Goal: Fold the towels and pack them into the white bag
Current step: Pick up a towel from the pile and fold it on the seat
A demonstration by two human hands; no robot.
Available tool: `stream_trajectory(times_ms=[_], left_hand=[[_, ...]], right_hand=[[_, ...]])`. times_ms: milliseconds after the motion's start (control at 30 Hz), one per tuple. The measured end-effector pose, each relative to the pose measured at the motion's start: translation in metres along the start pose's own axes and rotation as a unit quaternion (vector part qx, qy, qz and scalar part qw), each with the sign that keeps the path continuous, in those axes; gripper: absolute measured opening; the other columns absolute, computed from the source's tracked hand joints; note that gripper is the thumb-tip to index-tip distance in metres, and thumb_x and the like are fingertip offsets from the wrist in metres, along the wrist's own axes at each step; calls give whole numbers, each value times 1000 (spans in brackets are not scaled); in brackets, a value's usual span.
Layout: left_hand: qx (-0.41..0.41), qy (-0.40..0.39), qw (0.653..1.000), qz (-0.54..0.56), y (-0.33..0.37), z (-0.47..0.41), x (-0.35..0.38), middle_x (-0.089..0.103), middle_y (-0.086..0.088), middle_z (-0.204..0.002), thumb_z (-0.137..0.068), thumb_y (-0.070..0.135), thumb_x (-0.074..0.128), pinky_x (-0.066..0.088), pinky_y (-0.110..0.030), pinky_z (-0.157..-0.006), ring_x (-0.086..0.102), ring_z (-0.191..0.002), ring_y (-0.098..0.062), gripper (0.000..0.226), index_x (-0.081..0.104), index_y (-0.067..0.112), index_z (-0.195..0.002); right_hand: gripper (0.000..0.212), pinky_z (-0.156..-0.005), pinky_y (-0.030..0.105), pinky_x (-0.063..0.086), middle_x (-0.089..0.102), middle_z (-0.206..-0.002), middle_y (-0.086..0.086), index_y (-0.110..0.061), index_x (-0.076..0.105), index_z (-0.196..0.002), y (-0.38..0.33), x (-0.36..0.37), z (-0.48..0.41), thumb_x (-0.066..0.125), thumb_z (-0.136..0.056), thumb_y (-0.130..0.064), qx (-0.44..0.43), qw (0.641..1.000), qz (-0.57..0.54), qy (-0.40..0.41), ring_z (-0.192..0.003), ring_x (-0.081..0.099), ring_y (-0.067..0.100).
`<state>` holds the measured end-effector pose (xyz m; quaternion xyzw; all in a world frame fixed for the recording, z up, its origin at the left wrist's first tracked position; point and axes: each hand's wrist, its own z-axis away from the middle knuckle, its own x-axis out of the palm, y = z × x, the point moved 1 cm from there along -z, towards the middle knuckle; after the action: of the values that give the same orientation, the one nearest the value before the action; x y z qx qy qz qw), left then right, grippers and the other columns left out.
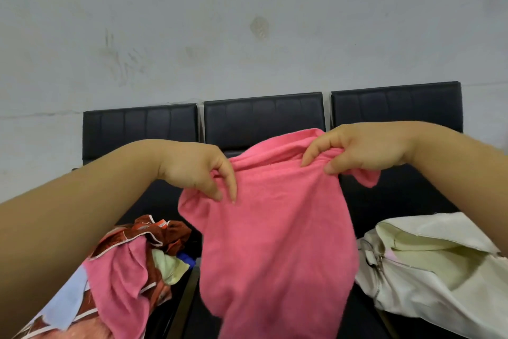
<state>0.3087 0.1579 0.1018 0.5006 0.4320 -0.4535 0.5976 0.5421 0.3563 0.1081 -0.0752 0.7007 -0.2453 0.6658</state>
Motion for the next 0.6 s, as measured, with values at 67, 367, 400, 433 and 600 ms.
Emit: stream_trajectory(times_ms=[67,367,400,433,600], left_hand=[[-21,47,999,-12,-12,-2,1,69,26,-95,-89,13,74,51,-24,-83,64,-89,-1,29,79,40,-96],[-39,164,898,407,-23,-18,14,75,3,-114,-90,11,68,57,-21,-84,70,-105,-13,18,78,12,-105],[-27,173,904,389,-22,-18,12,75,7,-112,-85,13,73,56,-21,-84,70,-104,-11,17,79,15,-100],[-16,179,910,373,-22,-18,10,75,11,-108,-78,14,77,56,-21,-84,70,-103,-9,16,80,19,-93],[30,49,975,214,-13,-11,8,74,13,-93,-72,7,86,56,-22,-80,70,-91,-9,21,81,22,-87]], right_hand=[[37,-75,51,60,64,-89,35,-45,70,-109,8,3,-1,58,-101,-11,0,995,-98,-8,-69,60,50],[36,-36,15,44,67,-97,-12,-16,74,-115,-2,28,-3,73,-86,4,-41,983,-173,-48,-50,64,6],[42,-36,19,45,68,-101,-15,-27,76,-115,-1,28,-4,79,-83,0,-30,991,-111,-69,-48,62,9],[46,-40,25,49,68,-107,-15,-38,76,-114,-2,27,-6,82,-81,-6,-19,995,-50,-87,-50,63,15],[47,-80,60,59,66,-123,-7,-62,69,-107,16,13,-22,79,-83,-24,-6,997,60,-56,-87,71,42]])
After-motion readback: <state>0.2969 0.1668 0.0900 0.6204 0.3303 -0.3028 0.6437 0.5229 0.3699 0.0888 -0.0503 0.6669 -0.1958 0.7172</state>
